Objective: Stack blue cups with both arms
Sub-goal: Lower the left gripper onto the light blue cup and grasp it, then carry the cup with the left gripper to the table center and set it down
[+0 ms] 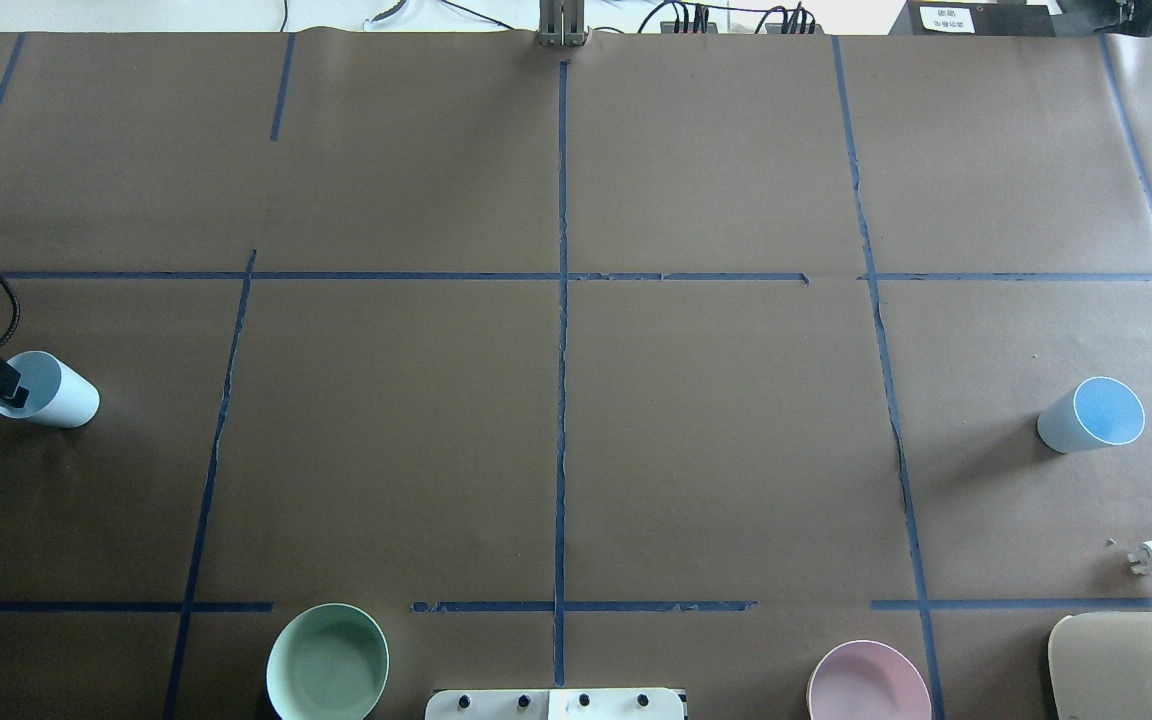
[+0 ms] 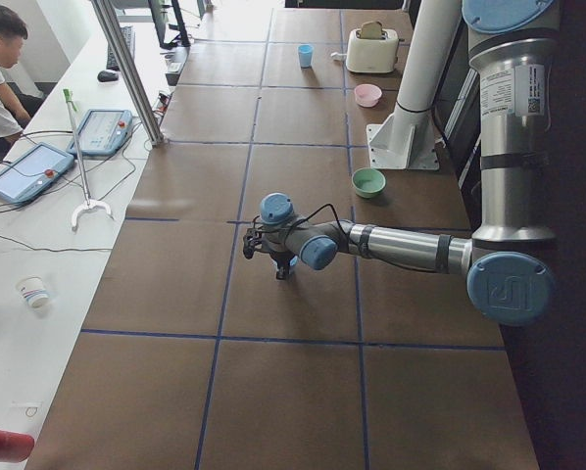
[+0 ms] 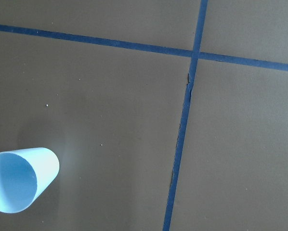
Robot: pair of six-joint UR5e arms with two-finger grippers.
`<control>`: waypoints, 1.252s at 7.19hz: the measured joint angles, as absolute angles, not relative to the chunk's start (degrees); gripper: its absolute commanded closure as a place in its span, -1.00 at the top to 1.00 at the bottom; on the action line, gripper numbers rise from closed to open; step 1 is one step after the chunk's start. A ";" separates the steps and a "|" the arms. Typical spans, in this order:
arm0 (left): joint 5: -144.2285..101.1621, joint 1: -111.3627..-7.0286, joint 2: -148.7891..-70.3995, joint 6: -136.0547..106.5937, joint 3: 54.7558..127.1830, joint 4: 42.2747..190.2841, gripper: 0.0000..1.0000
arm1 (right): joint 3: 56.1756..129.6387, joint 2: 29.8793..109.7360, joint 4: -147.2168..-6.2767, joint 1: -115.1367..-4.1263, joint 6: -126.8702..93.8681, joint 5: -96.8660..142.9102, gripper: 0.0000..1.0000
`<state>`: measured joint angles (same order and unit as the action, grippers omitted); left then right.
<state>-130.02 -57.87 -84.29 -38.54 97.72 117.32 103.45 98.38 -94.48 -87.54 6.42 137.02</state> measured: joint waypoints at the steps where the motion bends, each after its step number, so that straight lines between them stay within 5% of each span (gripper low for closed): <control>1: -130.26 -57.84 -85.02 -38.84 98.07 117.31 -1.00 | 103.46 98.39 -94.48 -87.54 6.42 137.02 1.00; 4: -130.36 -57.09 -93.63 -43.89 100.79 111.98 -1.00 | 103.51 98.43 -94.48 -87.54 6.42 137.02 1.00; 9: -120.48 -39.40 -124.20 -65.00 95.85 93.33 -1.00 | 104.03 97.79 -94.06 -87.40 6.42 137.18 1.00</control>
<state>-120.48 -39.40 -124.20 -65.00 95.85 93.33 104.03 97.79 -94.06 -87.40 6.42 137.18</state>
